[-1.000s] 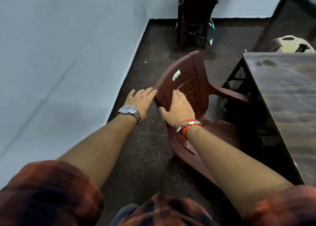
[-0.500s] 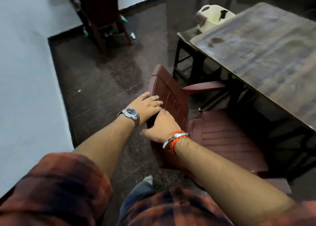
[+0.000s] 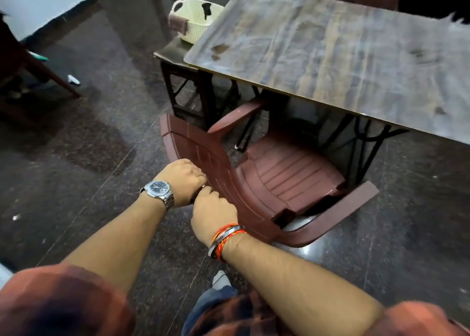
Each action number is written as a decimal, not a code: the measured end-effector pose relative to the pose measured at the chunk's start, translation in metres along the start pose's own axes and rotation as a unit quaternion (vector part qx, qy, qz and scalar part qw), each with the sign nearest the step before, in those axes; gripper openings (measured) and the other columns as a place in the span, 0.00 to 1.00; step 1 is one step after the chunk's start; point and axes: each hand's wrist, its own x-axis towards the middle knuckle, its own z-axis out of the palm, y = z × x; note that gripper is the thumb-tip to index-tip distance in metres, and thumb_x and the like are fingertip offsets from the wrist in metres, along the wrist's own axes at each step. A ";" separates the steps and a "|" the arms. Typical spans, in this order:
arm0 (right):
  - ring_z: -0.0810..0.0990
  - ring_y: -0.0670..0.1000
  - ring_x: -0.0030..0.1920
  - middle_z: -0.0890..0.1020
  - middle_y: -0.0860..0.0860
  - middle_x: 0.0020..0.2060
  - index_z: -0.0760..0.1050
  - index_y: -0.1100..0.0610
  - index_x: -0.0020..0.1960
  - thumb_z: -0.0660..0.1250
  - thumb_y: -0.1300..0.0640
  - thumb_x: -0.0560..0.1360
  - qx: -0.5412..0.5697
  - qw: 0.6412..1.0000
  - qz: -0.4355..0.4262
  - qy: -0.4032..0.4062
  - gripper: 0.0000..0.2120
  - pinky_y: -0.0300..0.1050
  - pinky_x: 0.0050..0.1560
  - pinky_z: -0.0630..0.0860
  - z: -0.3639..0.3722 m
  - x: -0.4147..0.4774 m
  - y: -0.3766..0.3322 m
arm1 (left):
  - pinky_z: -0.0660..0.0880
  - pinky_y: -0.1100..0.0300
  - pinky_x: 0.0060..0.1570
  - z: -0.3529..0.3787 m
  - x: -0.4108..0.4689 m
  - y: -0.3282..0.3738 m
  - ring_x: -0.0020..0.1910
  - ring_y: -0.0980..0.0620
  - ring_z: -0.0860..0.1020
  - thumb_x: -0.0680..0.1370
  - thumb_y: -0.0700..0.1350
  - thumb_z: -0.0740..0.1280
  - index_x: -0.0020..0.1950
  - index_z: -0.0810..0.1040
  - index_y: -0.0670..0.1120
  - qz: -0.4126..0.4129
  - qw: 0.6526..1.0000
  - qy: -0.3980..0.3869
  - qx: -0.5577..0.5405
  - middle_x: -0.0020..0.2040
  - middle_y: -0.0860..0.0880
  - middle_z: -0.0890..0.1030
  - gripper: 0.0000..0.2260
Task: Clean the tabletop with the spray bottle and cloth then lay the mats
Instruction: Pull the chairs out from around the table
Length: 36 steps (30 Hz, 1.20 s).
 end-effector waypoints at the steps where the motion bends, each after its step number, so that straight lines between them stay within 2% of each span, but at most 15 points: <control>1: 0.81 0.60 0.51 0.79 0.60 0.55 0.65 0.66 0.65 0.61 0.57 0.76 -0.015 1.000 -0.020 0.014 0.20 0.53 0.46 0.77 -0.001 -0.002 0.004 | 0.81 0.55 0.43 0.002 0.000 0.002 0.39 0.48 0.85 0.68 0.50 0.58 0.36 0.85 0.47 -0.008 1.000 0.002 0.005 0.37 0.51 0.86 0.16; 4: 0.82 0.59 0.50 0.80 0.59 0.53 0.67 0.65 0.63 0.59 0.59 0.76 -0.044 0.995 -0.082 0.023 0.17 0.51 0.45 0.76 -0.010 -0.017 0.026 | 0.79 0.54 0.42 0.001 0.003 0.021 0.38 0.47 0.85 0.68 0.50 0.64 0.35 0.84 0.48 -0.025 1.000 -0.016 0.003 0.35 0.50 0.85 0.11; 6: 0.82 0.59 0.51 0.80 0.57 0.54 0.67 0.63 0.61 0.58 0.59 0.76 -0.053 0.993 -0.110 0.007 0.15 0.51 0.45 0.75 -0.017 -0.033 0.051 | 0.78 0.56 0.38 -0.002 0.007 0.049 0.33 0.47 0.83 0.64 0.50 0.70 0.31 0.81 0.48 -0.039 0.999 -0.016 0.005 0.31 0.50 0.83 0.06; 8: 0.82 0.60 0.51 0.81 0.56 0.53 0.68 0.60 0.59 0.58 0.58 0.76 -0.072 0.988 -0.133 -0.007 0.13 0.51 0.45 0.74 -0.029 -0.050 0.081 | 0.76 0.57 0.37 -0.009 0.017 0.083 0.31 0.48 0.83 0.61 0.49 0.71 0.29 0.79 0.48 -0.048 0.999 -0.002 -0.008 0.29 0.50 0.82 0.06; 10: 0.82 0.60 0.50 0.81 0.54 0.52 0.69 0.58 0.57 0.58 0.56 0.75 -0.091 0.983 -0.158 -0.020 0.12 0.51 0.45 0.74 -0.042 -0.062 0.113 | 0.75 0.56 0.43 -0.023 0.030 0.119 0.38 0.47 0.84 0.65 0.48 0.68 0.34 0.81 0.47 -0.069 0.997 -0.015 -0.032 0.35 0.48 0.85 0.06; 12: 0.81 0.61 0.49 0.82 0.53 0.52 0.70 0.56 0.55 0.59 0.55 0.75 -0.104 0.980 -0.169 -0.033 0.11 0.52 0.44 0.74 -0.056 -0.071 0.147 | 0.72 0.56 0.52 -0.032 0.049 0.152 0.50 0.45 0.84 0.73 0.48 0.64 0.45 0.82 0.47 -0.103 0.994 -0.029 -0.028 0.47 0.47 0.86 0.09; 15: 0.82 0.60 0.48 0.82 0.51 0.50 0.71 0.54 0.53 0.60 0.53 0.73 -0.136 0.973 -0.180 -0.038 0.10 0.51 0.42 0.75 -0.071 -0.078 0.198 | 0.69 0.55 0.56 -0.046 0.081 0.194 0.55 0.44 0.82 0.77 0.47 0.61 0.51 0.82 0.46 -0.135 0.989 -0.045 -0.033 0.53 0.45 0.85 0.11; 17: 0.82 0.58 0.50 0.82 0.49 0.52 0.71 0.52 0.56 0.58 0.49 0.72 -0.168 0.971 -0.166 -0.046 0.14 0.50 0.42 0.75 -0.080 -0.082 0.231 | 0.70 0.54 0.55 -0.055 0.098 0.213 0.54 0.43 0.82 0.76 0.46 0.63 0.51 0.81 0.46 -0.125 0.990 -0.045 -0.055 0.53 0.45 0.84 0.10; 19: 0.81 0.56 0.52 0.81 0.47 0.55 0.70 0.50 0.61 0.57 0.48 0.71 -0.187 0.970 -0.145 -0.059 0.19 0.49 0.44 0.76 -0.091 -0.085 0.257 | 0.71 0.54 0.52 -0.059 0.107 0.218 0.53 0.42 0.81 0.73 0.47 0.65 0.52 0.79 0.47 -0.071 0.995 -0.025 -0.063 0.53 0.45 0.84 0.10; 22: 0.80 0.58 0.52 0.80 0.49 0.55 0.69 0.52 0.59 0.61 0.50 0.71 -0.188 0.974 -0.118 -0.046 0.17 0.50 0.45 0.75 -0.097 -0.089 0.269 | 0.73 0.54 0.49 -0.058 0.108 0.195 0.54 0.43 0.80 0.72 0.49 0.66 0.55 0.75 0.48 0.006 0.998 -0.020 -0.061 0.55 0.48 0.82 0.13; 25: 0.80 0.62 0.51 0.79 0.54 0.53 0.68 0.56 0.56 0.62 0.53 0.71 -0.159 0.985 -0.065 -0.031 0.15 0.51 0.45 0.74 -0.083 -0.089 0.253 | 0.72 0.55 0.49 -0.051 0.105 0.158 0.55 0.46 0.80 0.71 0.51 0.66 0.53 0.76 0.50 -0.013 0.999 -0.036 -0.016 0.54 0.51 0.81 0.13; 28: 0.80 0.61 0.51 0.79 0.53 0.52 0.67 0.55 0.54 0.63 0.51 0.71 -0.120 0.993 -0.005 -0.010 0.14 0.51 0.43 0.73 -0.069 -0.086 0.243 | 0.74 0.55 0.49 -0.047 0.105 0.150 0.56 0.46 0.80 0.73 0.49 0.64 0.56 0.76 0.50 -0.011 0.998 -0.056 -0.007 0.56 0.50 0.82 0.12; 30: 0.80 0.61 0.51 0.80 0.53 0.52 0.69 0.55 0.54 0.62 0.53 0.73 -0.137 0.990 0.029 0.005 0.11 0.49 0.41 0.70 -0.067 -0.082 0.243 | 0.75 0.54 0.49 -0.045 0.107 0.153 0.58 0.45 0.80 0.76 0.47 0.62 0.59 0.77 0.49 0.000 0.999 -0.053 -0.010 0.58 0.50 0.82 0.12; 33: 0.80 0.61 0.51 0.81 0.55 0.52 0.72 0.57 0.54 0.57 0.56 0.77 -0.164 0.986 0.042 0.004 0.09 0.48 0.40 0.65 -0.068 -0.078 0.244 | 0.74 0.54 0.48 -0.045 0.113 0.153 0.57 0.44 0.80 0.79 0.45 0.60 0.59 0.76 0.48 0.008 0.999 -0.033 -0.001 0.58 0.49 0.82 0.11; 36: 0.80 0.61 0.52 0.81 0.54 0.52 0.72 0.57 0.54 0.55 0.56 0.77 -0.180 0.983 0.035 0.007 0.10 0.48 0.40 0.66 -0.075 -0.074 0.251 | 0.73 0.55 0.46 -0.048 0.120 0.154 0.57 0.43 0.81 0.79 0.44 0.58 0.58 0.76 0.47 0.014 1.000 -0.027 0.004 0.58 0.48 0.82 0.11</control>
